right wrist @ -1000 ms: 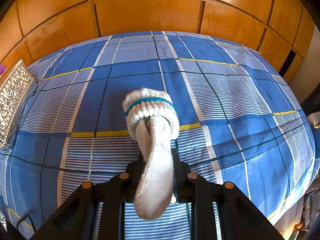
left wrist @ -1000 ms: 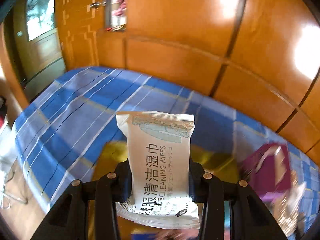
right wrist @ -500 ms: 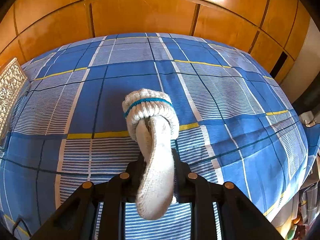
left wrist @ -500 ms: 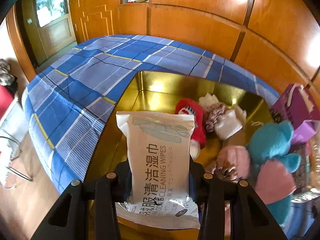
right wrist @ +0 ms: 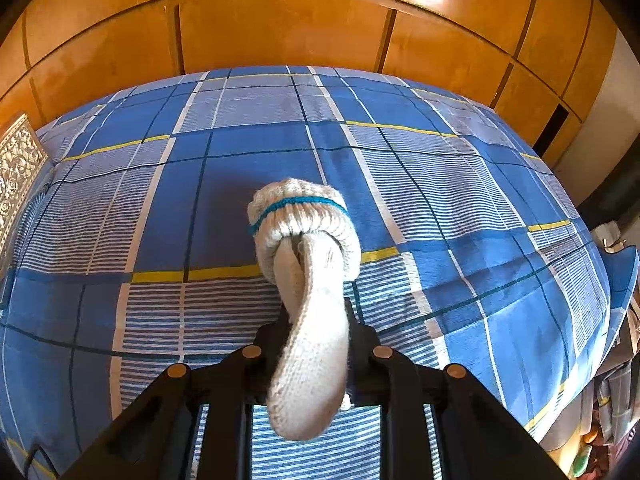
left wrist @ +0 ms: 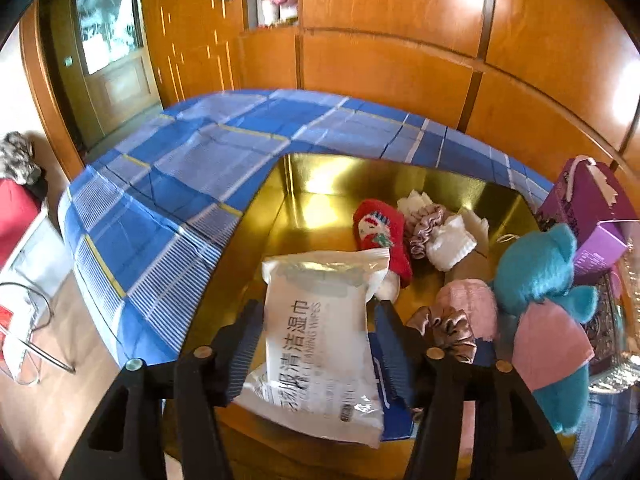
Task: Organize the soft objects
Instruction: 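Carry the white wipes pack into the gold tray and open the left tool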
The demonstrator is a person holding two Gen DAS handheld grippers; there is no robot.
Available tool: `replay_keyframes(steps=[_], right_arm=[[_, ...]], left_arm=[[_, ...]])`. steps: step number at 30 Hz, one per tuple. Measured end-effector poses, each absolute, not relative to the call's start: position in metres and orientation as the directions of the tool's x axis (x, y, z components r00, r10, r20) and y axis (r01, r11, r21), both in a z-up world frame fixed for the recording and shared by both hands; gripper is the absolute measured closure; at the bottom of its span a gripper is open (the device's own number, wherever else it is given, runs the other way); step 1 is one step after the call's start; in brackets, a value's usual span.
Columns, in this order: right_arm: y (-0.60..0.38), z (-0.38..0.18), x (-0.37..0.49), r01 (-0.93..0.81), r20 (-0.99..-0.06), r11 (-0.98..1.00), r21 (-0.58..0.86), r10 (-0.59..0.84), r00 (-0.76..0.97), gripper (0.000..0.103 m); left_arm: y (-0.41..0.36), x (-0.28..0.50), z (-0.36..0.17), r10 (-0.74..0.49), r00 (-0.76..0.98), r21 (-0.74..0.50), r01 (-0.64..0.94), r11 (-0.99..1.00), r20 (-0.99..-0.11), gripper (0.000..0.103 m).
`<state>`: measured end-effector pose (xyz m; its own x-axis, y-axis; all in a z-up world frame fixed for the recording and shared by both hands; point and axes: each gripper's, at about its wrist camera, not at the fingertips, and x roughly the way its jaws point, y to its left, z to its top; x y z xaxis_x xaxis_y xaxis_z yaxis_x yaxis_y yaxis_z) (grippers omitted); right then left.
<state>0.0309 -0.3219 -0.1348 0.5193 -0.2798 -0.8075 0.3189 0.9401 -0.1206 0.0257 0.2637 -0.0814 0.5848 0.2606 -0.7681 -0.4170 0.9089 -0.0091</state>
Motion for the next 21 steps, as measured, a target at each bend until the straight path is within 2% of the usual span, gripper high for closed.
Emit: replay_keyframes(steps=[21], right_arm=[[-0.325,-0.134,0.029,0.332,-0.796,0.939,-0.09,-0.268,0.542,0.086]], left_arm=[[0.226,-0.008,-0.043,0.223,0.684,-0.037,-0.344,0.938,-0.695,0.043]])
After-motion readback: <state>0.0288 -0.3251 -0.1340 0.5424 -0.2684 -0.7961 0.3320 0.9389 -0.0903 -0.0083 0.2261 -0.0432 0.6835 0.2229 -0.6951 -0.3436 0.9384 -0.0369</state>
